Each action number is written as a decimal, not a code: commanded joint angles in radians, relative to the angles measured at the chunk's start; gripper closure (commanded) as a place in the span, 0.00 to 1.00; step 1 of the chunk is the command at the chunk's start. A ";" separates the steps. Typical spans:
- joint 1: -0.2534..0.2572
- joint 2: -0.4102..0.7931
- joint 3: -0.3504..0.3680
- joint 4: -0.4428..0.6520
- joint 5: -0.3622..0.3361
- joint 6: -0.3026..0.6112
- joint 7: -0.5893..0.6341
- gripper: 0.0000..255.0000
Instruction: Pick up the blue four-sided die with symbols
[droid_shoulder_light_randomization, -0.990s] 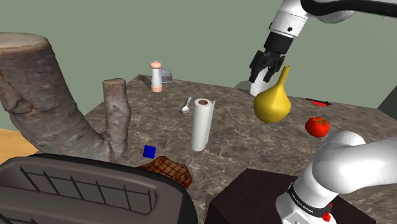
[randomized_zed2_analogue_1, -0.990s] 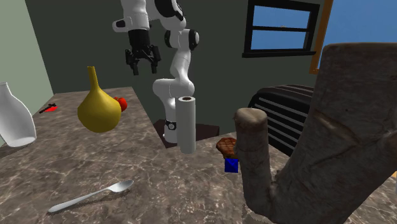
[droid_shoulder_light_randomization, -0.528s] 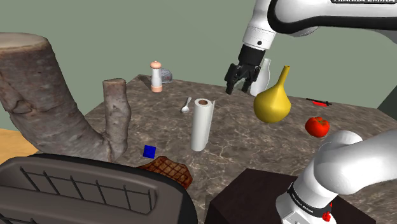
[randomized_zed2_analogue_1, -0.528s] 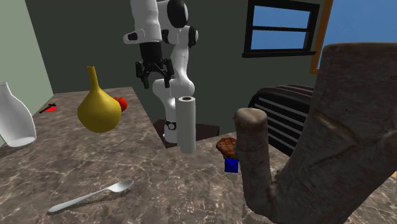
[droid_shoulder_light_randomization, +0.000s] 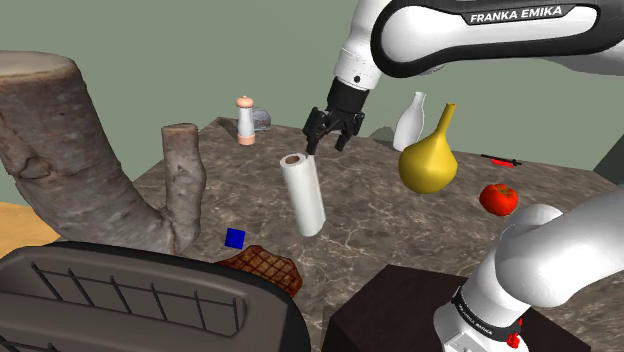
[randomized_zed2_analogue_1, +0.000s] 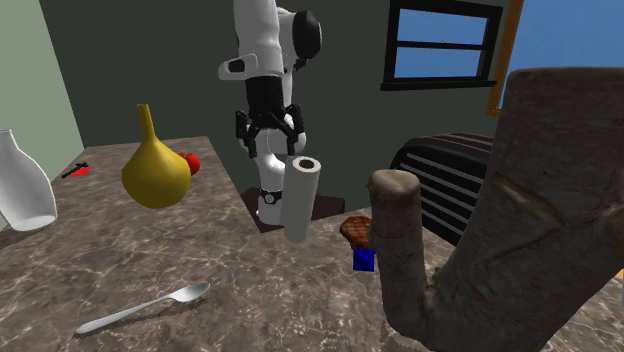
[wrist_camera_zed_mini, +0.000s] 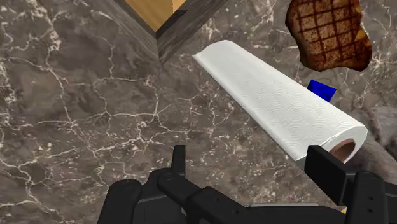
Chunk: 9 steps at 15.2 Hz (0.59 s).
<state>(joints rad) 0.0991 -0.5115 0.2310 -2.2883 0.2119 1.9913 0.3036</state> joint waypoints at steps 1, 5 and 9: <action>0.012 0.084 0.036 0.018 -0.004 -0.071 0.031 0.00; 0.040 0.211 0.090 0.074 -0.023 -0.007 0.096 0.00; 0.061 0.348 0.144 0.148 -0.060 0.046 0.165 0.00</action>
<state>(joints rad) 0.1611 -0.2292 0.3616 -2.1688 0.1720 2.2532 0.4510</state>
